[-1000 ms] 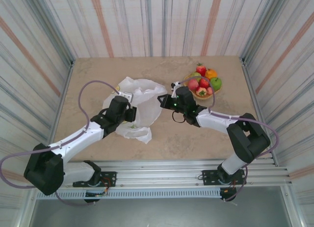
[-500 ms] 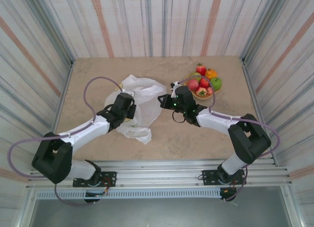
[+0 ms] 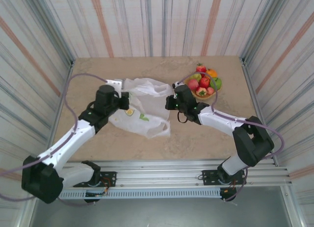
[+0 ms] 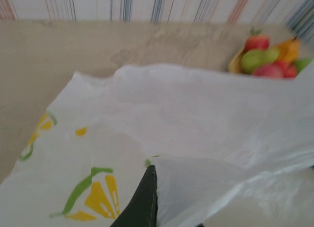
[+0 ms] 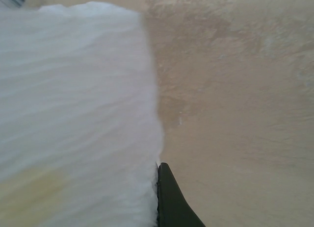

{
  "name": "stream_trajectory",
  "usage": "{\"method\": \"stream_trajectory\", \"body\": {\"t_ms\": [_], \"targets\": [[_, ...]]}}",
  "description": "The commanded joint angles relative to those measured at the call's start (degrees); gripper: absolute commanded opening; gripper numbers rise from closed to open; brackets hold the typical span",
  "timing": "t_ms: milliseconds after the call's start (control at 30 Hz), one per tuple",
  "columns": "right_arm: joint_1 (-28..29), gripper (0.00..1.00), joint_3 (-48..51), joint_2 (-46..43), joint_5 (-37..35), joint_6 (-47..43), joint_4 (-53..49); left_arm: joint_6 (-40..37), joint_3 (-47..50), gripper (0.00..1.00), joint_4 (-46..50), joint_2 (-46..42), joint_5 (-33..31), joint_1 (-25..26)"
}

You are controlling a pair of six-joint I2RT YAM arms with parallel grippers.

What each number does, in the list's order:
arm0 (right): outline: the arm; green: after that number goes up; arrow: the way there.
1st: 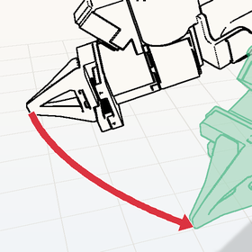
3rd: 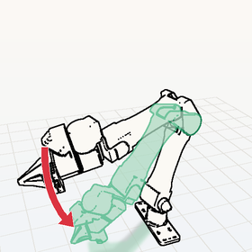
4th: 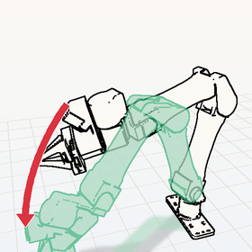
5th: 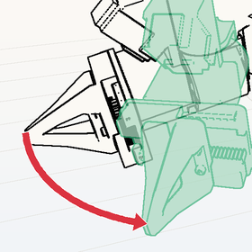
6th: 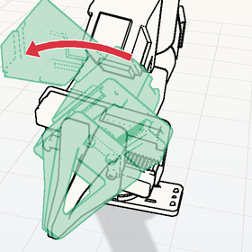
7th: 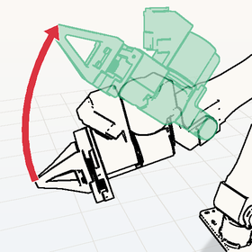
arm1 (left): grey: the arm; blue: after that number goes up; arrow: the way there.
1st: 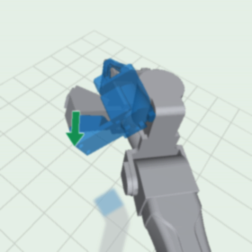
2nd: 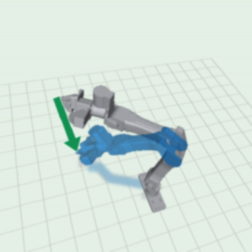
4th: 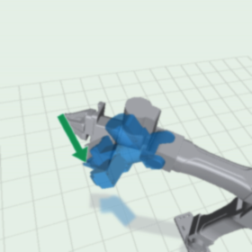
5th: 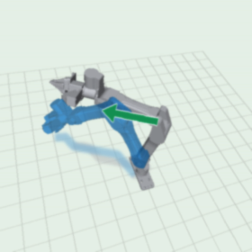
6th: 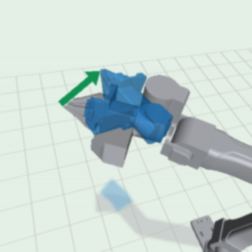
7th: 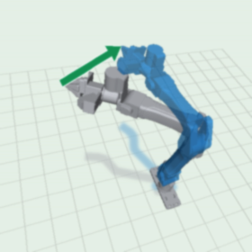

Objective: Place the fruits into the plastic bag

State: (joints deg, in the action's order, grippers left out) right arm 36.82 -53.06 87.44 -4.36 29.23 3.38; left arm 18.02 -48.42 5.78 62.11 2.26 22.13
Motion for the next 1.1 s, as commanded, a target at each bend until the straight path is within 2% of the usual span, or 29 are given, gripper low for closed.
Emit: {"method": "stream_trajectory", "body": {"t_ms": [0, 100, 233, 300, 500, 700, 833, 933, 1067], "targets": [[-0.54, 0.0, -2.92, -1.73, -3.75, -6.65, -6.9, 9.81, -0.21, 0.0, 0.19, -1.68, 10.4, -4.4], [-1.9, 0.0, -3.72, -1.45, -1.12, -7.13, -8.47, 11.44, 0.41, 0.0, 0.41, -2.47, 12.01, -6.1], [-3.56, 0.0, -3.03, -1.5, 7.84, -5.63, -5.18, 10.63, 0.35, 0.0, 1.72, -1.27, 14.44, -5.86], [-3.88, 0.04, -2.84, -1.25, 11.46, -4.89, -3.12, 10.5, 0.19, 0.0, 2.3, 0.27, 16.02, -5.22], [-4.04, 0.27, -6.28, 3.32, 16.54, -3.2, -1.55, 11.67, 0.6, 0.0, 1.19, 3.98, 17.83, -3.84], [-4.52, 0.54, -11.66, 6.85, 21.37, -2.94, -4.43, 12.68, 0.17, 0.0, 2.02, 5.35, 15.48, -4.64], [-5.01, 0.83, -10.09, 4.1, 23.51, -4.68, -6.37, 16.49, 0.25, 0.0, 2.76, 6.02, 12.77, -6.02], [-5.16, 0.98, -7.43, 0.35, 24.77, -5.51, -7.48, 17.38, 0.52, 0.0, 1.77, 6.71, 12.45, -6.62], [-5.55, 0.99, -4.27, -5.42, 27.0, -5.78, -8.71, 17.85, 0.7, 0.0, 0.25, 8.14, 12.19, -7.01]]}}
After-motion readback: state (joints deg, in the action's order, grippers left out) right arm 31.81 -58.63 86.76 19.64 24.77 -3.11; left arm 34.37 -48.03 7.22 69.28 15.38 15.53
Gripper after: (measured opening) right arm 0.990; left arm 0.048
